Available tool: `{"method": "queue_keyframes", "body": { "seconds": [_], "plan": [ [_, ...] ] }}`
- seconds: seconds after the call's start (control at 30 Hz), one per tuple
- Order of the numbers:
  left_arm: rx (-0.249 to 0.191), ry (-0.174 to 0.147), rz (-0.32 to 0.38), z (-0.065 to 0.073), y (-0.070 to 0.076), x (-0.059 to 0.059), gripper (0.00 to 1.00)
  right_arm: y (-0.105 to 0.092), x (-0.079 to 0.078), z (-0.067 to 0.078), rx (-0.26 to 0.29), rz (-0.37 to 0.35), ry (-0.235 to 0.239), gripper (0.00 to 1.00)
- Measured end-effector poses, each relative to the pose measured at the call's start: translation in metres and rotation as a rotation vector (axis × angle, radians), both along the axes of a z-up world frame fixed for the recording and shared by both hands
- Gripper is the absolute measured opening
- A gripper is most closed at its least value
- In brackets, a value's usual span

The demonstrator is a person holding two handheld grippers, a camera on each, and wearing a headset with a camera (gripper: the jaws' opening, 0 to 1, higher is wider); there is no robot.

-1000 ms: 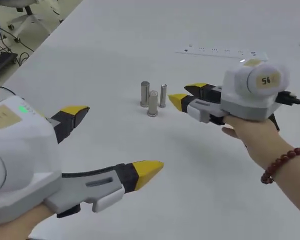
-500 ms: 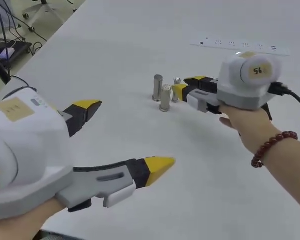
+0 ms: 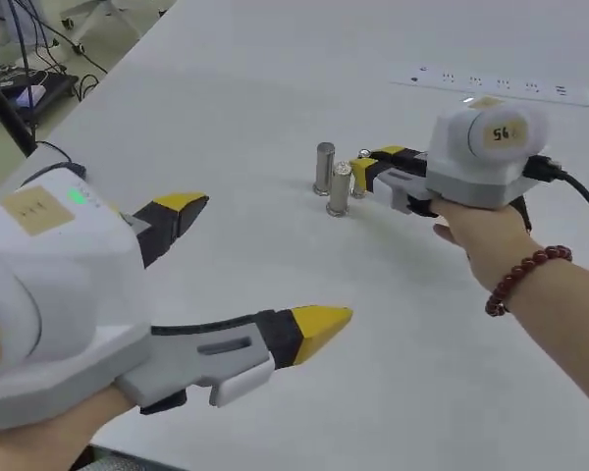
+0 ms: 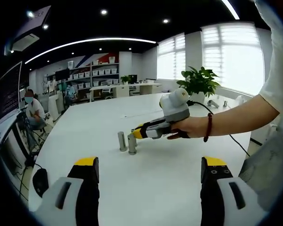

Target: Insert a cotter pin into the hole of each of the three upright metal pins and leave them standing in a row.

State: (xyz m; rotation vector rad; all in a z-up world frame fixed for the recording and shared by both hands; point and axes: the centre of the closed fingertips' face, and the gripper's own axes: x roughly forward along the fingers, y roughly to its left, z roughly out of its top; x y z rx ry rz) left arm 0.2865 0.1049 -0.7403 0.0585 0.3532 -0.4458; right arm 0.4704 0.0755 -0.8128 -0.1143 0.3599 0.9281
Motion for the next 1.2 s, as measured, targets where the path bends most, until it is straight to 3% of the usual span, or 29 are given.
{"method": "queue_keyframes", "body": {
  "seconds": [0.6,0.77,1.2],
  "plan": [
    [-0.005,-0.004,-0.017,0.002,-0.005,0.000,0.89,-0.007,-0.005,0.001,-0.028,-0.022,0.008,0.10],
    [-0.008,-0.008,-0.017,0.003,-0.006,-0.001,0.88,-0.014,-0.010,0.007,-0.022,-0.036,-0.001,0.10],
    [-0.010,-0.028,-0.042,0.009,-0.016,-0.005,0.88,-0.031,-0.037,0.017,-0.027,-0.063,-0.013,0.10]
  ]
}}
